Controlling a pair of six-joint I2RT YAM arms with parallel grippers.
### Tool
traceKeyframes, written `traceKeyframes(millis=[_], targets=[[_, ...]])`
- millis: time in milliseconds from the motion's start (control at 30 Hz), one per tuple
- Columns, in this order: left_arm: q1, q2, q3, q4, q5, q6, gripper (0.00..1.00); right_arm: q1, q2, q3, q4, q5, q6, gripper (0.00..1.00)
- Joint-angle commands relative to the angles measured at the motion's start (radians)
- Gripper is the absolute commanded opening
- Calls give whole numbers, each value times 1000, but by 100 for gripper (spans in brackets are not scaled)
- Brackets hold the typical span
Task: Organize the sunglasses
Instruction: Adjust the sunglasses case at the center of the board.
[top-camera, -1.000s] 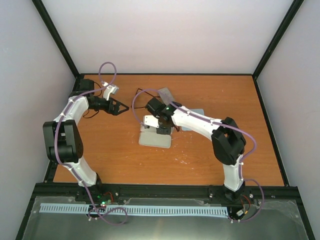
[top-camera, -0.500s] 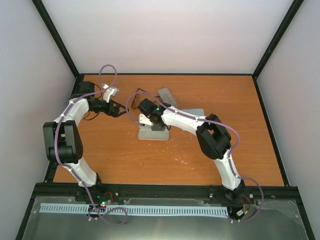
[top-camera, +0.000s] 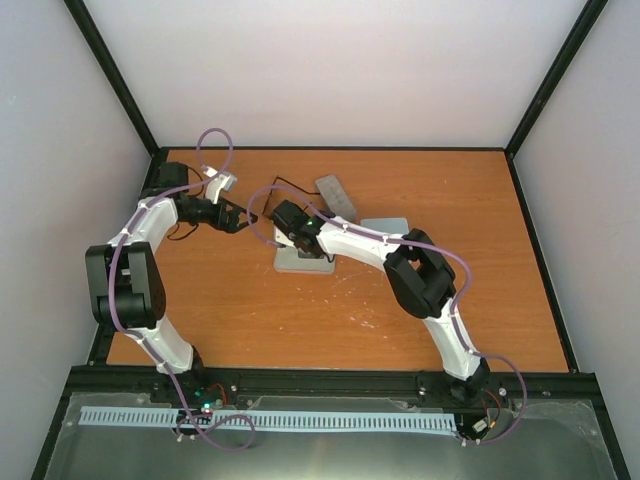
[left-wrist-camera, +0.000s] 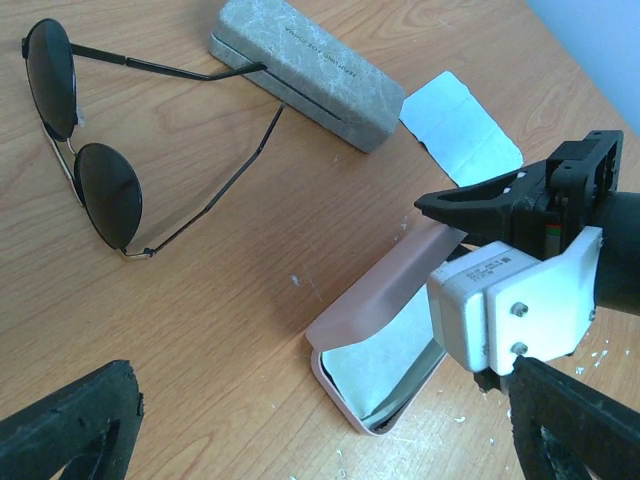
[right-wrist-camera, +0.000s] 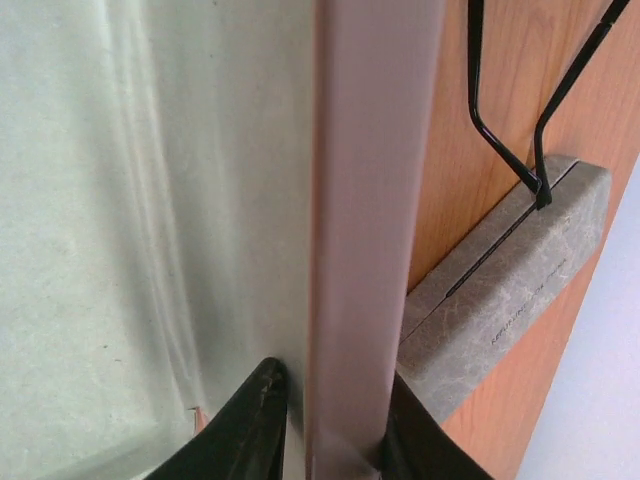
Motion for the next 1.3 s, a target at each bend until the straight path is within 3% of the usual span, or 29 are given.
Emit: traceKeyframes(millis=[0, 267, 1033, 1100, 1167, 1267], targets=[[9, -24, -1, 18, 7, -6, 99, 2, 27, -15, 32, 34, 22, 23], [9, -23, 4, 18, 6, -11, 99, 2, -4, -28, 67, 49, 52, 38], [9, 8, 84, 11, 31, -38, 98, 29, -234, -195, 254, 120, 140, 53], [5, 21, 117, 9, 50, -55, 97, 28, -280, -251, 324, 168, 177, 61], [-10, 39, 157, 6, 56, -75, 96, 15, -346, -321, 412, 204, 255, 63], [-73, 66, 215, -3, 29, -83, 96, -52, -476, -392, 431, 160, 521, 63]])
